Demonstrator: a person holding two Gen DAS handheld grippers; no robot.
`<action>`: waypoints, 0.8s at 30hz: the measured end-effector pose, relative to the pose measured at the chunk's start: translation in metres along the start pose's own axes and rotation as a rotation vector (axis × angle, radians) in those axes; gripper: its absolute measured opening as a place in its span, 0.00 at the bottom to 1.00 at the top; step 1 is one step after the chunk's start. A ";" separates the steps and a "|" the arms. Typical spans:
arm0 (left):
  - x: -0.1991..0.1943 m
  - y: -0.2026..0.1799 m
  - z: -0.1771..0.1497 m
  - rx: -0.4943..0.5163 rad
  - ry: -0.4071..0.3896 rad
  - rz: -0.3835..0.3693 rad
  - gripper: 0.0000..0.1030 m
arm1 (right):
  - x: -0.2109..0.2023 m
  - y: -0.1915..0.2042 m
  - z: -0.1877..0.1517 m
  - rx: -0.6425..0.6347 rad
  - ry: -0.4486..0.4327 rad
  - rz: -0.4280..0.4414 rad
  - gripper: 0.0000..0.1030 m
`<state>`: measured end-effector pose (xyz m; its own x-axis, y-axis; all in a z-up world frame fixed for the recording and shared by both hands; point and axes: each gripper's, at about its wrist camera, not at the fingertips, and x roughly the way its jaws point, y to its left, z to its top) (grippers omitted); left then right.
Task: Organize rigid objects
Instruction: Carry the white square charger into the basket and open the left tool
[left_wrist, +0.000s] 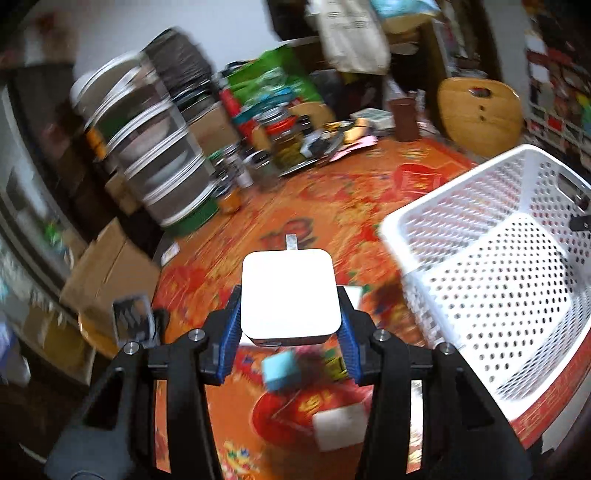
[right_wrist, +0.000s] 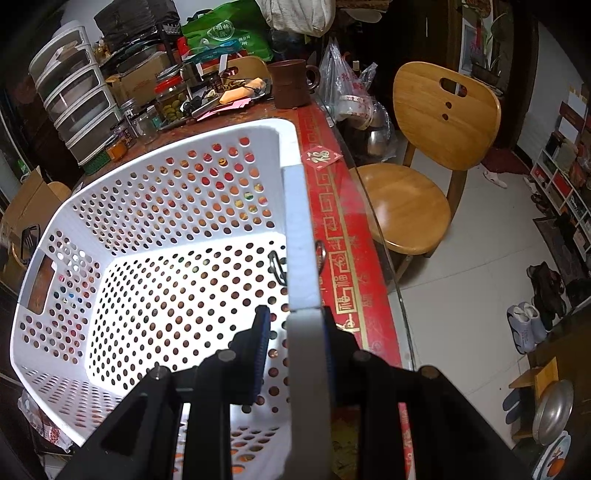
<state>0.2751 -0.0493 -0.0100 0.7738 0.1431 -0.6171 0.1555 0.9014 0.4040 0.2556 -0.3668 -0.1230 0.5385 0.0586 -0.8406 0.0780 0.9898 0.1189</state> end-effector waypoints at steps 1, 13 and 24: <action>0.001 -0.014 0.011 0.031 0.010 -0.019 0.42 | 0.000 0.000 0.000 -0.001 0.001 0.000 0.24; 0.054 -0.132 0.044 0.269 0.170 -0.216 0.42 | 0.001 0.000 -0.001 0.000 0.008 0.005 0.24; 0.090 -0.154 0.038 0.326 0.254 -0.263 0.43 | 0.001 0.000 -0.001 0.001 0.008 0.008 0.24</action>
<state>0.3447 -0.1908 -0.1020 0.5148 0.0595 -0.8552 0.5409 0.7514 0.3779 0.2550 -0.3668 -0.1242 0.5328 0.0677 -0.8435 0.0745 0.9892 0.1264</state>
